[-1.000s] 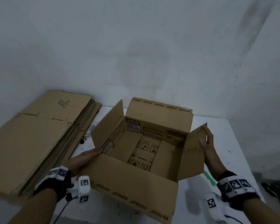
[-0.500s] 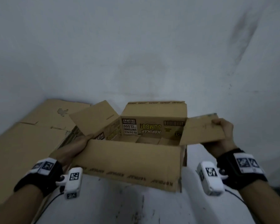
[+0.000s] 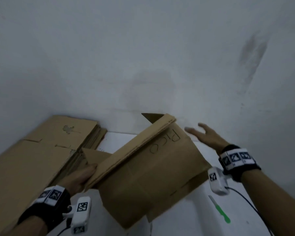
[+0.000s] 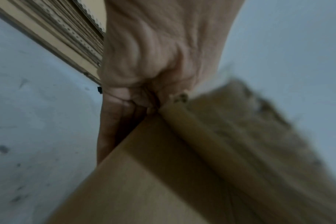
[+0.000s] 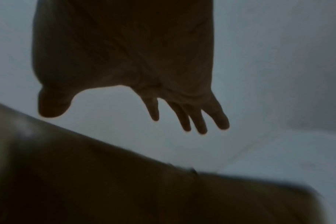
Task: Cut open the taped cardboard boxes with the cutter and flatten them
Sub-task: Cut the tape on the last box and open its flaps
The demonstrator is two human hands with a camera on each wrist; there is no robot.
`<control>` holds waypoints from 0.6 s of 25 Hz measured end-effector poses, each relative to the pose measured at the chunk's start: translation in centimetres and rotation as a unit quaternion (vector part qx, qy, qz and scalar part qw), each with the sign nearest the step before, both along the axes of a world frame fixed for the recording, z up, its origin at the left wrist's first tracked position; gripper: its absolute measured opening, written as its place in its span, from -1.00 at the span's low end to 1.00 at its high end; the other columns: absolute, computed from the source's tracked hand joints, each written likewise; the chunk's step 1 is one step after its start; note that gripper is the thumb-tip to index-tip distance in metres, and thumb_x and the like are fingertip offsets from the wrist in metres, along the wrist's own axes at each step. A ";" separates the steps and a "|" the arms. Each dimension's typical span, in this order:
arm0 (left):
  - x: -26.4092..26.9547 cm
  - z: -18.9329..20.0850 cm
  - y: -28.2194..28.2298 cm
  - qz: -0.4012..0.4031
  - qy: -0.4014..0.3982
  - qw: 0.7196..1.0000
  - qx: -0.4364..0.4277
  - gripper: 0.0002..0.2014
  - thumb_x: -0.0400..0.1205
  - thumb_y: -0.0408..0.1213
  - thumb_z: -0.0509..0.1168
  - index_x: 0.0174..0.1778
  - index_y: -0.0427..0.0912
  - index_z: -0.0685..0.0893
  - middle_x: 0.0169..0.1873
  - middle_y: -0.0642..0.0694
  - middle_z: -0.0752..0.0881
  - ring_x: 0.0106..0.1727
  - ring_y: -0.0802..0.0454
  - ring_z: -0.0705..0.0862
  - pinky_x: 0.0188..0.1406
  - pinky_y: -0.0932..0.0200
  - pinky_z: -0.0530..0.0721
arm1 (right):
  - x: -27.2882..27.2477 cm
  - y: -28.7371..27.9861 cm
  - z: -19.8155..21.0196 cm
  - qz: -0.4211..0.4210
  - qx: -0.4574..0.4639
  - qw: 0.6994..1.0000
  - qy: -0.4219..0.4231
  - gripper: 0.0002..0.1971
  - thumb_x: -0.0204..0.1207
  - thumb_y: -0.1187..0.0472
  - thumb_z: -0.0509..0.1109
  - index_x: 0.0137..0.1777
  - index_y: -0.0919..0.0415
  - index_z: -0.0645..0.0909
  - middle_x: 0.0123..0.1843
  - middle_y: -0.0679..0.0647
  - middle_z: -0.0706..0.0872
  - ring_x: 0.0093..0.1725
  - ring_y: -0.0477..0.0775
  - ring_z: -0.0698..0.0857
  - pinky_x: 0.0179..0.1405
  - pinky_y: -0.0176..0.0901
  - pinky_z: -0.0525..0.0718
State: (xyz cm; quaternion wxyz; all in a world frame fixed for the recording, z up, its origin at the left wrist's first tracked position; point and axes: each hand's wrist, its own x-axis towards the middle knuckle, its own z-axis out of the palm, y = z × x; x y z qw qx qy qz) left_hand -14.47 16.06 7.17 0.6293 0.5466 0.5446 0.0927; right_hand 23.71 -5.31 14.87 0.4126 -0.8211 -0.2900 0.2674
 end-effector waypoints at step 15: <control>0.3 -2.0 -1.6 0.127 -0.157 0.979 -0.014 -0.83 0.77 -0.21 0.26 0.19 0.05 0.72 0.04 -0.13 0.79 -0.05 -0.12 0.76 -0.14 -0.08 0.74 | -0.7 2.1 -11.8 0.163 -0.246 0.943 -0.156 -0.28 0.39 -0.50 0.29 0.48 -0.18 0.38 0.42 0.06 0.46 0.38 0.15 0.54 0.59 0.16 0.38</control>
